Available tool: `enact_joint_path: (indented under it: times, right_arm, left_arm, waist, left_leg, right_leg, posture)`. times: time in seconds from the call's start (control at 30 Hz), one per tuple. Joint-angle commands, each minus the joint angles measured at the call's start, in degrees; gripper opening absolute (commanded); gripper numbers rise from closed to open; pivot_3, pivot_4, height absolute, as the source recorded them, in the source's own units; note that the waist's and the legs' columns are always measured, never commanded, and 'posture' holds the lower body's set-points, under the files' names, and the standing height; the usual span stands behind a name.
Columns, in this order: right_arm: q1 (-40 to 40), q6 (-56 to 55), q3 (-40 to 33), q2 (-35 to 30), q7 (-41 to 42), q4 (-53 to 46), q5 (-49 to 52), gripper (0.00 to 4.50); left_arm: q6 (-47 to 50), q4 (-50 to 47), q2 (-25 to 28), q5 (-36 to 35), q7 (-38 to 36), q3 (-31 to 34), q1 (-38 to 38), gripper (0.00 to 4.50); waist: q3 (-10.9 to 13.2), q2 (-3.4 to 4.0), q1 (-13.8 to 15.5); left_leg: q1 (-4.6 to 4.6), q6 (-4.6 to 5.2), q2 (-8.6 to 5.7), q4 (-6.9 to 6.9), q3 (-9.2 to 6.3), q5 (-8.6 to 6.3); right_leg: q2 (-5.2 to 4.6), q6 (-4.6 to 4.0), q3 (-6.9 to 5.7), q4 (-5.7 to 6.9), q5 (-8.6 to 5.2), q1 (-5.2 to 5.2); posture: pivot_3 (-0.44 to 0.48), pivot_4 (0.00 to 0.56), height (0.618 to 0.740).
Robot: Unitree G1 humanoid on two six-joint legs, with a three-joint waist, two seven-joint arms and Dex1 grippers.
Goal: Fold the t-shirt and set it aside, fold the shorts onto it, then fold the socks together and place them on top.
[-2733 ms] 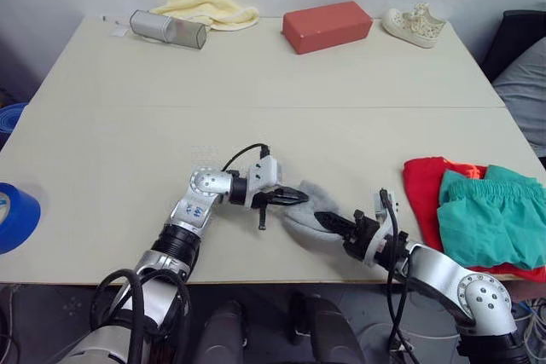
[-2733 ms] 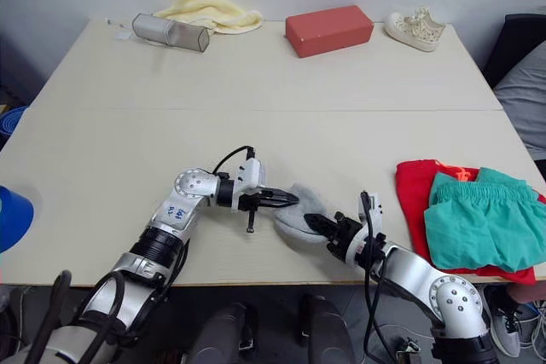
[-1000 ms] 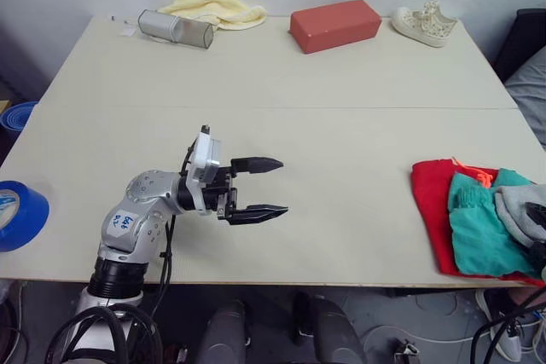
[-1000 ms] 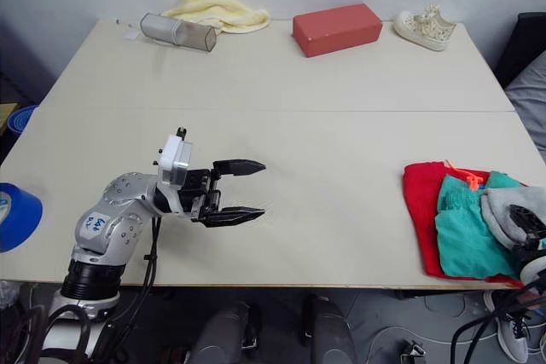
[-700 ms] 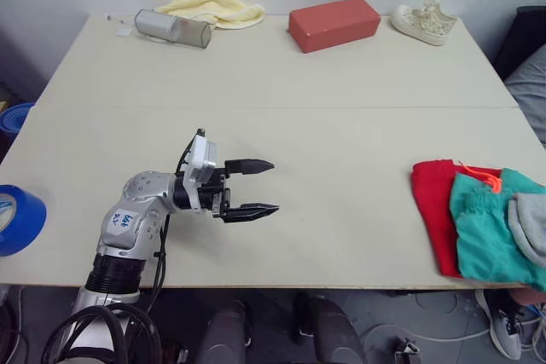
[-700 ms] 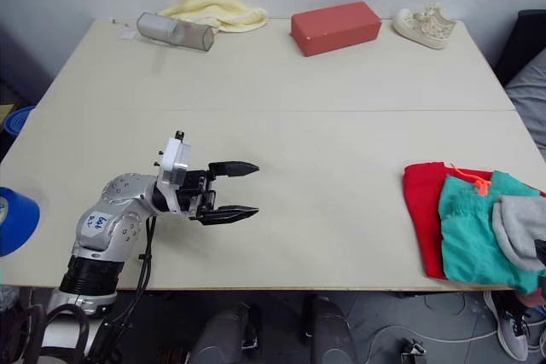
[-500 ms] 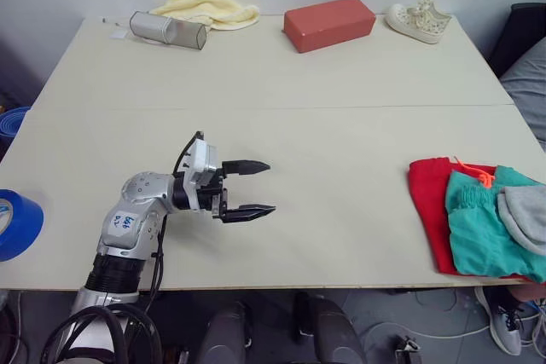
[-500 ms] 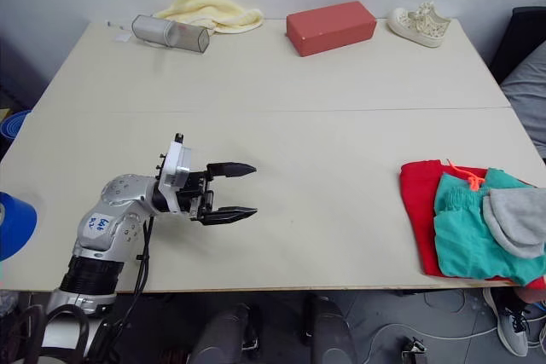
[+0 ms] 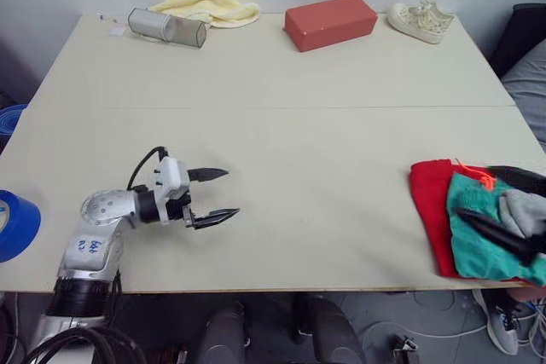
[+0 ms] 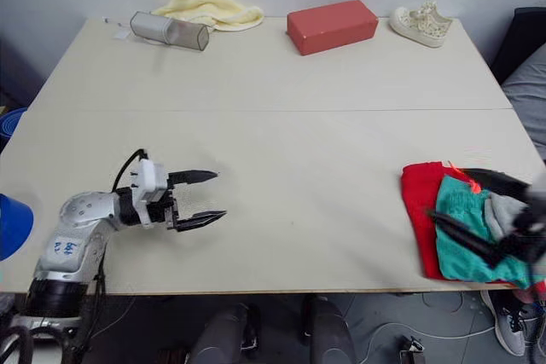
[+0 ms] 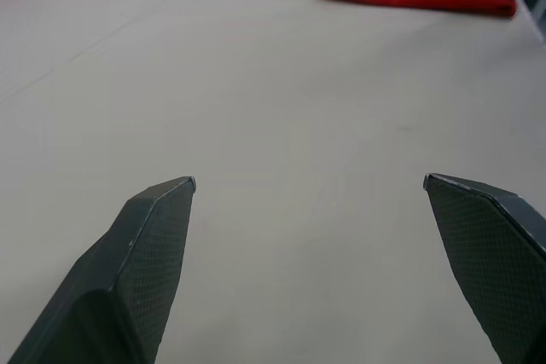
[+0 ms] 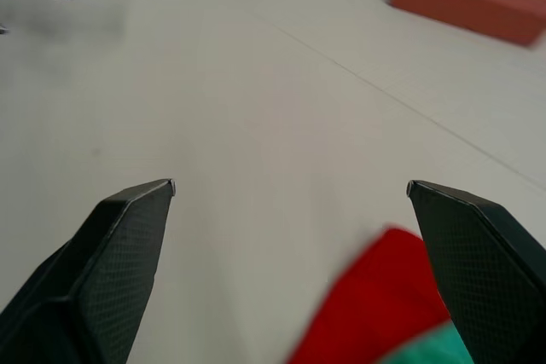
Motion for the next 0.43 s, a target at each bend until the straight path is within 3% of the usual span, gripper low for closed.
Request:
enact_joint_path:
  times: [0.03, 0.23, 0.43]
  right_arm:
    - [-10.41, -11.34, 15.95, 1.63, 5.27, 5.18, -11.00, 4.45]
    - [-25.16, -27.07, 34.48, 9.80, 11.62, 19.99, -23.96, 4.45]
    - [-29.78, -36.97, 41.01, 14.68, 13.76, 32.91, -29.71, 4.45]
  left_arm:
    - [-0.87, -5.43, 2.51, 0.83, 2.43, 4.16, 6.10, 4.50]
    - [-4.47, -6.04, 4.30, 3.01, 5.28, 8.89, 14.34, 4.50]
    - [-5.35, -7.97, 4.18, 2.45, 7.55, 11.53, 16.93, 4.50]
  waist:
    - [0.01, -0.10, -0.07]
    - [0.04, -0.18, 0.07]
    - [0.03, -0.21, 0.00]
  left_leg:
    - [0.05, -0.05, 0.00, 0.02, 0.00, -0.01]
    - [0.01, -0.09, -0.03, 0.31, 0.10, 0.00]
    - [0.03, 0.27, -0.03, 0.65, 0.06, -0.24]
  right_leg:
    - [0.00, 0.00, -0.02, 0.00, -0.01, 0.03]
    - [-0.20, 0.00, -0.15, 0.14, -0.01, 0.03]
    - [-0.41, -0.07, -0.21, 0.37, 0.03, 0.12]
  posture:
    - [0.000, 0.150, 0.740]
    - [0.000, 0.150, 0.740]
    - [0.000, 0.150, 0.740]
